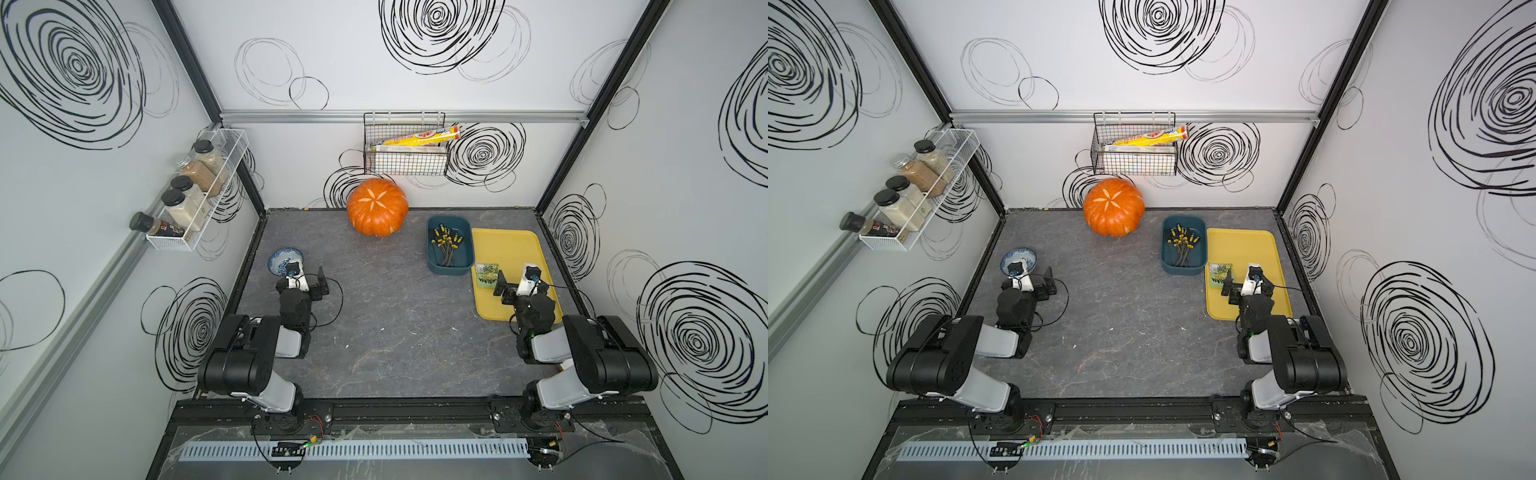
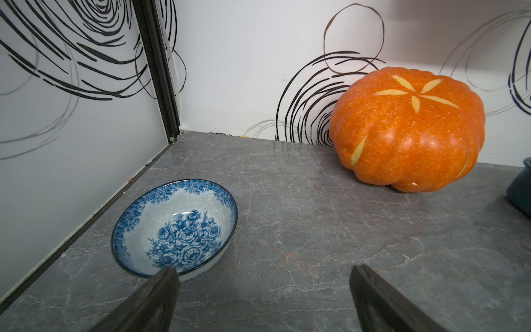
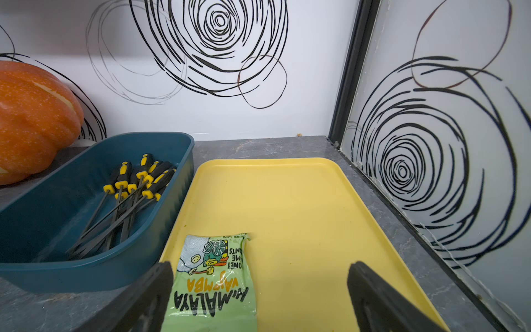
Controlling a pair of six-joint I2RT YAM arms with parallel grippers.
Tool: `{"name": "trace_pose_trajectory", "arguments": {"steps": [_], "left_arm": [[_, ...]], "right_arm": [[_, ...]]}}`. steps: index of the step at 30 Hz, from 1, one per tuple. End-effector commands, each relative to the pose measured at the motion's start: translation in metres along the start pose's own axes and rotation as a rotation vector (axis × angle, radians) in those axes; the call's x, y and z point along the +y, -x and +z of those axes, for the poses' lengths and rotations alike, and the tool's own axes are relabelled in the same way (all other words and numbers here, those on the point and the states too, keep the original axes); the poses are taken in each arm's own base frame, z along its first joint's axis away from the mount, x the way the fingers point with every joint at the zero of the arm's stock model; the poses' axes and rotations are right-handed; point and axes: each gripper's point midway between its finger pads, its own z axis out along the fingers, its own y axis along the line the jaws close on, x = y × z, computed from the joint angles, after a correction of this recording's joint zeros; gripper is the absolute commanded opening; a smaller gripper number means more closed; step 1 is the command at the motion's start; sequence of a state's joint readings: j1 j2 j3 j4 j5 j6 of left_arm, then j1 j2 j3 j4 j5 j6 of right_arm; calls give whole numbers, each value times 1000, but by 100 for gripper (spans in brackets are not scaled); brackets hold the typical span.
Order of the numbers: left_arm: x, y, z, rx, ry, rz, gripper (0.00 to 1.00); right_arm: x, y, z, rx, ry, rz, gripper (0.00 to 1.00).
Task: Take the file tool out of the storage box
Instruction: Move the storage box to the center of the board.
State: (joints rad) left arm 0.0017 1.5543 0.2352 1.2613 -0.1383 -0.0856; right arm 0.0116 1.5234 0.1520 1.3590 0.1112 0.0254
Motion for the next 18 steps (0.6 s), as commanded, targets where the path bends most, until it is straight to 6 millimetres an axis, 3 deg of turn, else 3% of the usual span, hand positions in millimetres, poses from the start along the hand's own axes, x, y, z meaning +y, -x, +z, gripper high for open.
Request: {"name": "trace_pose_trajectory", "arguments": {"steps": [1, 11, 14, 18], "left_arm": [[-2, 11, 0, -45, -8, 4, 99], [-2, 11, -1, -46, -21, -3, 99], [-12, 11, -1, -42, -68, 23, 99], [-2, 24, -11, -107, -19, -8, 99]], "right_arm": [[3, 5, 3, -16, 7, -7, 100], [4, 6, 3, -17, 12, -9, 100], [3, 5, 3, -15, 10, -10, 100], [6, 11, -4, -51, 30, -11, 100]]}}
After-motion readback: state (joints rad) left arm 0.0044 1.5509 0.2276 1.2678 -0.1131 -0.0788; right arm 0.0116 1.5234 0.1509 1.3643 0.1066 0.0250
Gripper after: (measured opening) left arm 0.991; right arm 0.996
